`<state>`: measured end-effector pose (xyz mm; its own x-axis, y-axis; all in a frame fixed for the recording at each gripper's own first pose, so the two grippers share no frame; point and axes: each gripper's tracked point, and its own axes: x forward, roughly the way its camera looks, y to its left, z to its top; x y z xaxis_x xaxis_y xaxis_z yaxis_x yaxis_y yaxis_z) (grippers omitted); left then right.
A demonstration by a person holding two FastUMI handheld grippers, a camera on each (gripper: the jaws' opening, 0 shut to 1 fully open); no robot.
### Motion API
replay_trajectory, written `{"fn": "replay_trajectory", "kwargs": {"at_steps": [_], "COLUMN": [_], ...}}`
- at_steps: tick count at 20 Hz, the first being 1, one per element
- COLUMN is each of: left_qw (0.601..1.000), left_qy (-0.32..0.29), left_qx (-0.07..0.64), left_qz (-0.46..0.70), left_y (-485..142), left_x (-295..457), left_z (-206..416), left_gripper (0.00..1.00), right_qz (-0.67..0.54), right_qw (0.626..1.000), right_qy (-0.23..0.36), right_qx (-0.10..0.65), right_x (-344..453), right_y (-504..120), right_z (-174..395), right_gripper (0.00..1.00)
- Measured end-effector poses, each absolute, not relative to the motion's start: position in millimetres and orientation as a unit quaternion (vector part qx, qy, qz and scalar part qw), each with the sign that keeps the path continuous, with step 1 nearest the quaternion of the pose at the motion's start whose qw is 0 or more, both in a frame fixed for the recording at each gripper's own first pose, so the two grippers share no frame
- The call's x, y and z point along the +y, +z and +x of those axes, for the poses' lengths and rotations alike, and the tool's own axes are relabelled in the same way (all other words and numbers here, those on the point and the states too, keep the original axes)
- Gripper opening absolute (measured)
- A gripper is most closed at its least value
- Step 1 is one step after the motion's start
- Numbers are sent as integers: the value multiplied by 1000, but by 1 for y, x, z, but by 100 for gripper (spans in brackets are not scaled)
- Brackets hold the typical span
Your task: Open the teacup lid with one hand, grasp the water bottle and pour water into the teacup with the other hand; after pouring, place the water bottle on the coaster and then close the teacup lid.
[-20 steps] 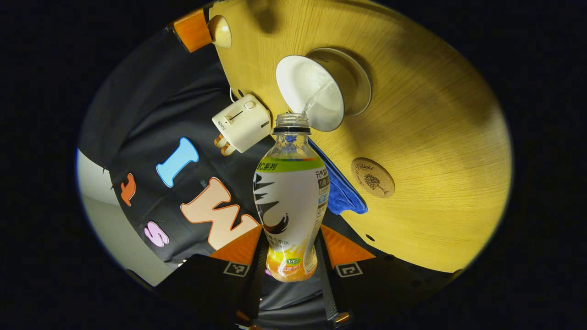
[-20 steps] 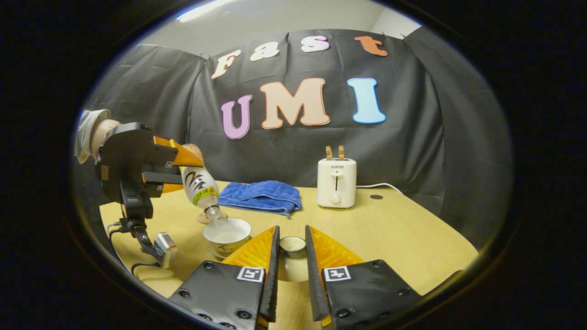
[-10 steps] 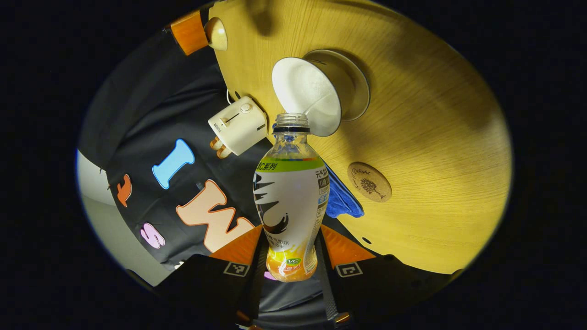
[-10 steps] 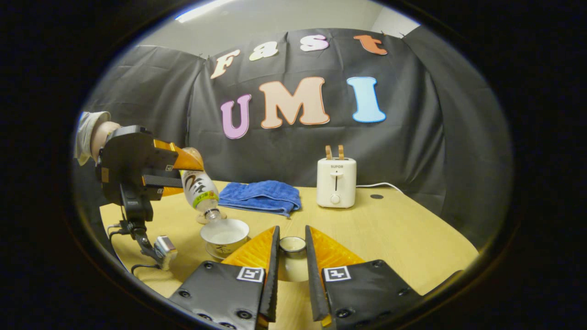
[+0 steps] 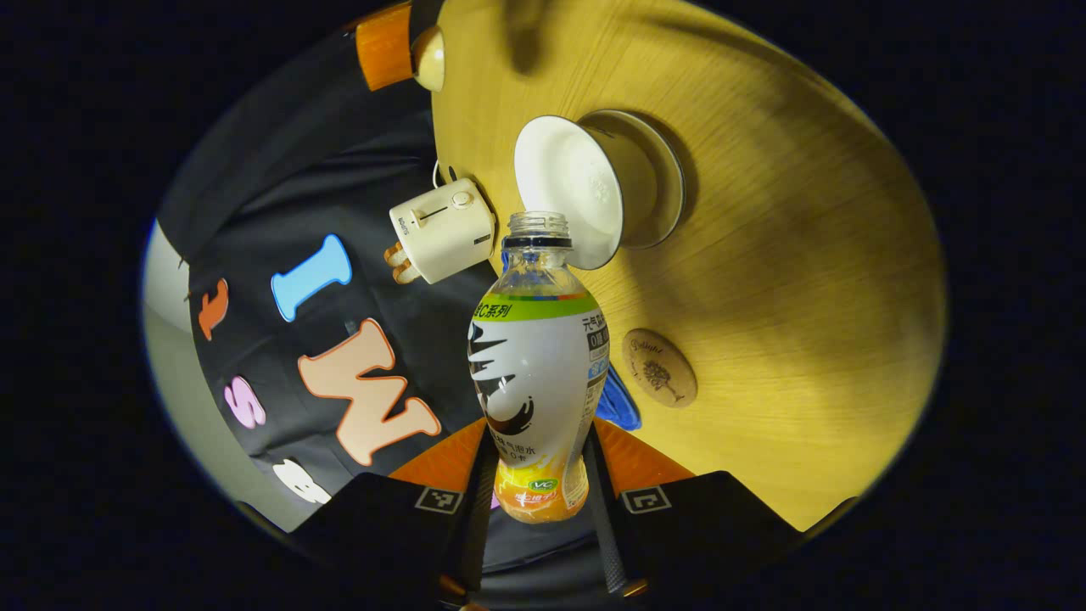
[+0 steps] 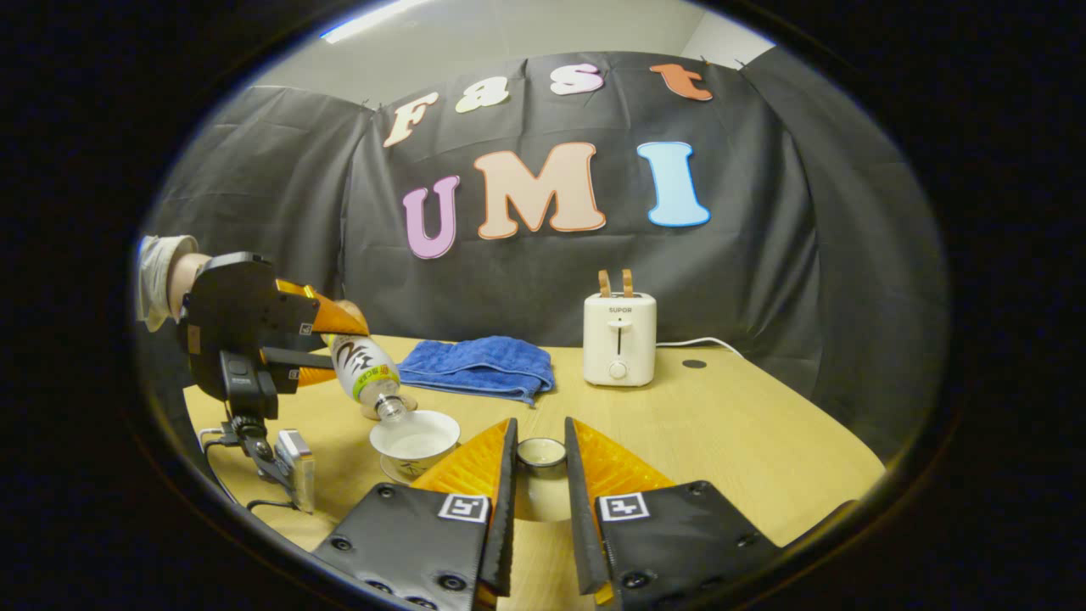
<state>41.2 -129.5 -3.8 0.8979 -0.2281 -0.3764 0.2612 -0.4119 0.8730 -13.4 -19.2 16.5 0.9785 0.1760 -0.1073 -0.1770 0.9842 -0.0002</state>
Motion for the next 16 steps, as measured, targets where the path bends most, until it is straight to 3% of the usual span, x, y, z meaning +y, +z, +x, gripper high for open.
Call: {"fn": "replay_trajectory", "kwargs": {"at_steps": [4, 10, 16], "left_qw": [656, 790, 884], "left_qy": [-253, -278, -294], "left_qx": [27, 34, 19], "left_qz": [710, 546, 364], "left_y": [-15, -7, 25], "left_x": [-128, -138, -152], "left_z": [31, 20, 13], "left_gripper": [53, 52, 52], "right_qz": [2, -5, -7], "right_qw": [994, 992, 990], "right_qy": [96, 112, 131], "right_qx": [53, 54, 59], "right_x": [-7, 19, 47], "right_y": [20, 23, 22], "right_z": [-14, -11, -7], "right_gripper": [33, 32, 32]}}
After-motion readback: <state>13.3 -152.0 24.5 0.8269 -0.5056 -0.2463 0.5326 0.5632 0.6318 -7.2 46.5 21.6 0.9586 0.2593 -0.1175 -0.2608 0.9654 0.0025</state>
